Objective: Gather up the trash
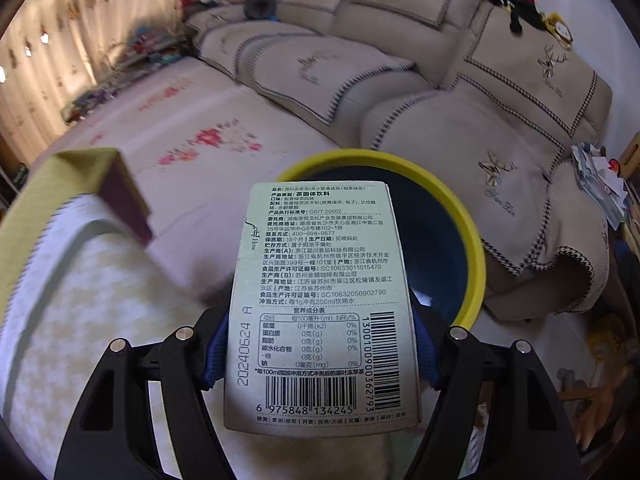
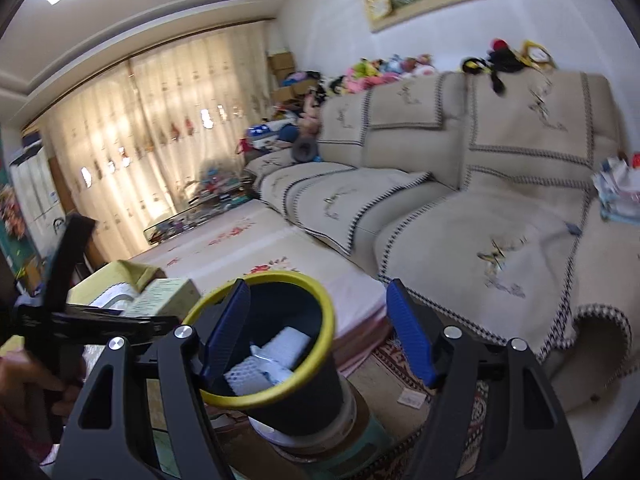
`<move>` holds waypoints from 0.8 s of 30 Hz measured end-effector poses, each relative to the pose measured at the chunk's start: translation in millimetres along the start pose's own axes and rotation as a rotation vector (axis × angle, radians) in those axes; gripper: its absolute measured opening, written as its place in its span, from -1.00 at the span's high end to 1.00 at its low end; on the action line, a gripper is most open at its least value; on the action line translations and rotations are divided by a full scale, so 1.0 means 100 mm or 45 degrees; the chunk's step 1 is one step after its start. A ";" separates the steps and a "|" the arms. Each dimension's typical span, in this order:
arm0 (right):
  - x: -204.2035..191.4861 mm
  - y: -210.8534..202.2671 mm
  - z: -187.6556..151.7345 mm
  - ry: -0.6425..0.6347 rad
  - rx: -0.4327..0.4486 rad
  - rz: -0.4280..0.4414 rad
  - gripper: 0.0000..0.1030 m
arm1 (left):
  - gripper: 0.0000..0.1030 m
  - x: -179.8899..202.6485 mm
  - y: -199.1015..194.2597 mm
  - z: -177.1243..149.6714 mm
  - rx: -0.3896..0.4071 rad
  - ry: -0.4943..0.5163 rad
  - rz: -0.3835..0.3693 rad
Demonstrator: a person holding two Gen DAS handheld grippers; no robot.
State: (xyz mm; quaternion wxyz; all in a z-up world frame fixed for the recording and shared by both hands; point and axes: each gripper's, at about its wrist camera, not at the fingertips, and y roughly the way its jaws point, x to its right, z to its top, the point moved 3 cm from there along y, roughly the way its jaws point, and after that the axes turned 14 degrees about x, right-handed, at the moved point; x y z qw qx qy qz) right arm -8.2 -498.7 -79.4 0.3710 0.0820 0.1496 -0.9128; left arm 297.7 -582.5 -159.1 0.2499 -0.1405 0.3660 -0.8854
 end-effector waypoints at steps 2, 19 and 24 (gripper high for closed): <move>0.10 -0.01 -0.01 0.020 -0.004 -0.021 -0.30 | -0.39 0.09 0.17 0.04 -0.016 -0.008 0.005; -0.29 -0.06 -0.12 -0.004 -0.056 0.149 -0.35 | -0.90 -0.27 -1.19 0.02 0.388 -0.059 0.147; -0.74 -0.19 -0.14 -0.080 -0.071 0.283 -0.42 | -0.90 -0.66 -2.22 -0.46 0.554 -0.163 0.266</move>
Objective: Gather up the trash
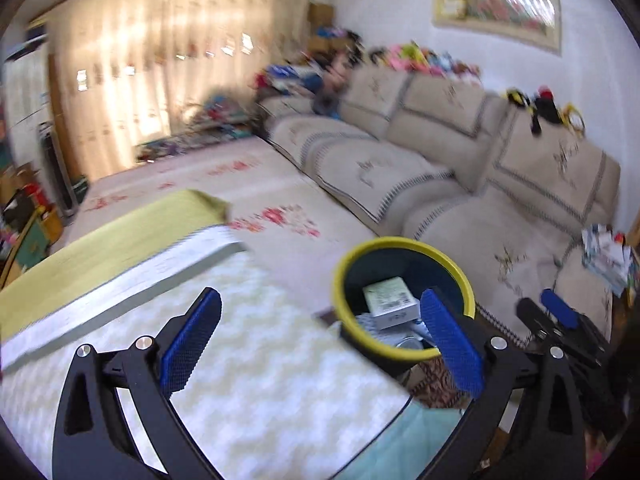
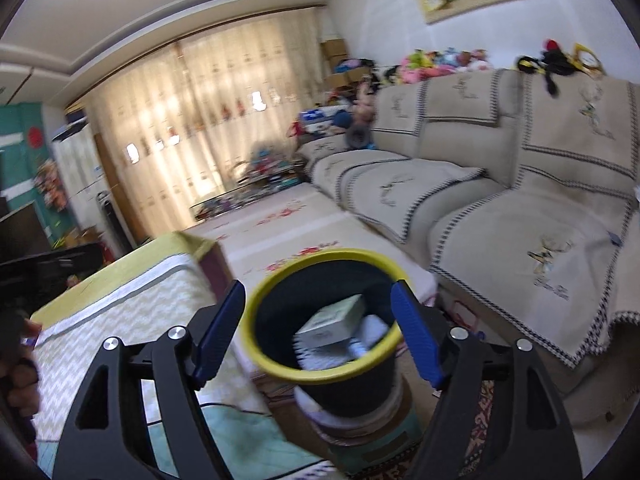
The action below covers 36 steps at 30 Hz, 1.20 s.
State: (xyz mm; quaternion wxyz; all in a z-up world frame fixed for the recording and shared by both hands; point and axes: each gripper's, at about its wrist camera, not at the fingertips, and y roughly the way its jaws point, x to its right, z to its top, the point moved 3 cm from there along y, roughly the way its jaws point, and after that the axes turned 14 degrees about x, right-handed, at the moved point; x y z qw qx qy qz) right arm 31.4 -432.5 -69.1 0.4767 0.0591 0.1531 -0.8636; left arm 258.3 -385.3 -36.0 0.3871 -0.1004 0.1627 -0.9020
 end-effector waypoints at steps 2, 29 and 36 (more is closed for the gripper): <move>-0.18 -0.02 0.02 -0.030 -0.002 0.044 -0.47 | -0.90 -0.24 -0.38 -0.03 0.068 -0.004 0.100; -1.16 -0.95 0.12 -0.262 -0.019 0.373 -0.79 | -0.91 -1.06 -3.11 -0.90 0.338 -0.249 0.670; -1.07 -1.05 0.20 -0.243 0.000 0.365 -0.81 | -0.91 -0.96 -3.34 -0.99 0.345 -0.251 0.704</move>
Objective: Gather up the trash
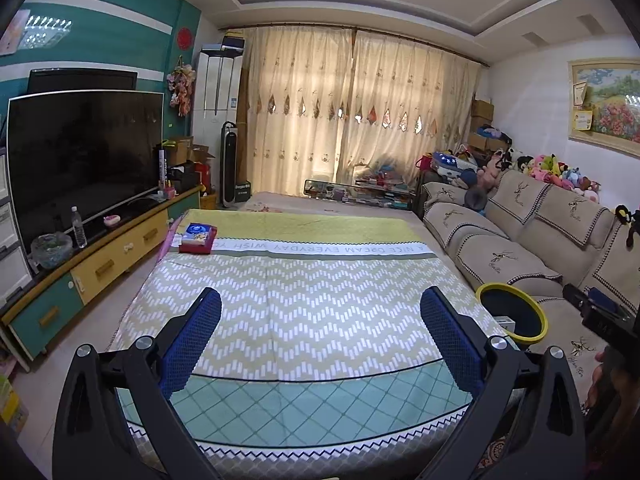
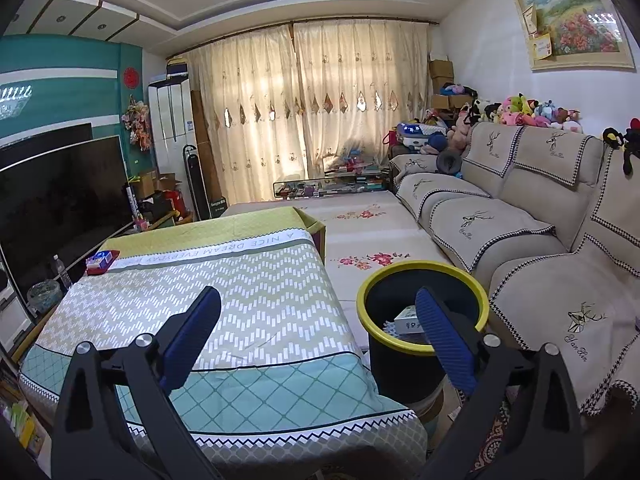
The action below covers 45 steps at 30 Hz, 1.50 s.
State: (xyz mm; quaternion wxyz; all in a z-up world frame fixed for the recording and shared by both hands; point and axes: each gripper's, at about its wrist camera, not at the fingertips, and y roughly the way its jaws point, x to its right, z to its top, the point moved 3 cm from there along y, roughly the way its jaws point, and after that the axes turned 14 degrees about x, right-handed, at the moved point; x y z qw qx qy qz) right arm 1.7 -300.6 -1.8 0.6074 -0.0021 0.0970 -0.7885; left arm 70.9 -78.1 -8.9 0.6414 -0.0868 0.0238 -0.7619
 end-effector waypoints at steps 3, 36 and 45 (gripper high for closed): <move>0.02 -0.03 0.04 0.011 0.012 -0.006 -0.82 | -0.90 -0.04 -0.04 0.03 0.006 -0.009 0.010; 0.01 0.04 -0.01 0.021 0.008 -0.008 -0.85 | -0.91 -0.05 0.11 -0.07 -0.061 -0.043 0.004; -0.02 0.05 -0.05 0.019 -0.014 0.010 -0.86 | -0.91 -0.02 0.11 -0.10 -0.048 -0.015 0.031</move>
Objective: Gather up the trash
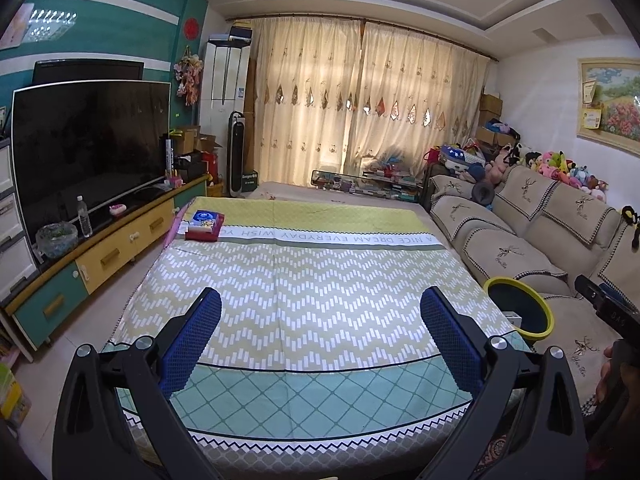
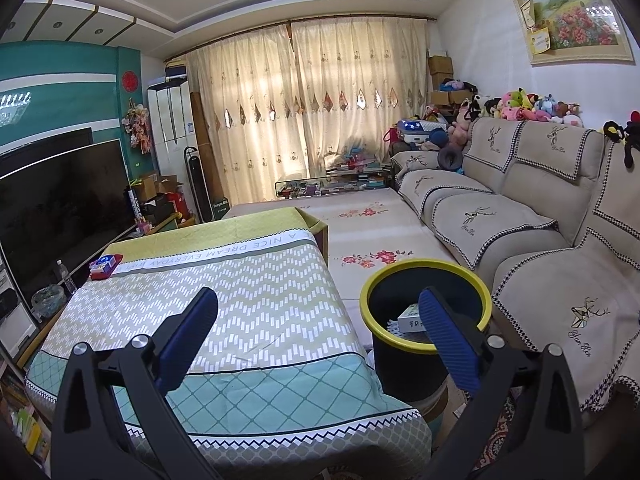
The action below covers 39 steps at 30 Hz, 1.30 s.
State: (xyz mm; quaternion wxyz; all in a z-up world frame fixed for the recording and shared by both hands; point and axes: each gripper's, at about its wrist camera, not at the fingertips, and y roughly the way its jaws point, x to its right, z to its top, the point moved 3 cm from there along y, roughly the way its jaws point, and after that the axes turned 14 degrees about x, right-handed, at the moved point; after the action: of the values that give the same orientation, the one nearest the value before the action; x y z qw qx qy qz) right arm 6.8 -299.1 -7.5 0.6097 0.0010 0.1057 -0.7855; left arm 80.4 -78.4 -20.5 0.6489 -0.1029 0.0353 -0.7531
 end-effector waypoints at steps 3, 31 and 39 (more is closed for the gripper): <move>-0.03 0.01 -0.02 0.000 -0.006 0.007 -0.86 | -0.91 0.00 0.00 0.00 -0.006 -0.009 -0.003; -0.05 0.04 -0.05 0.004 -0.035 0.024 -0.86 | -0.91 0.02 -0.01 -0.05 -0.015 -0.003 -0.017; -0.05 0.05 -0.07 0.003 -0.043 0.023 -0.86 | -0.91 0.01 0.00 -0.05 -0.026 -0.003 -0.016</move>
State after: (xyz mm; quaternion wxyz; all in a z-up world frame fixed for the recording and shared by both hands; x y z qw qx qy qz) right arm 11.8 -294.1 -14.7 0.6167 -0.0074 0.1199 -0.7780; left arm 79.5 -79.8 -25.0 0.6431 -0.1107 0.0415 -0.7566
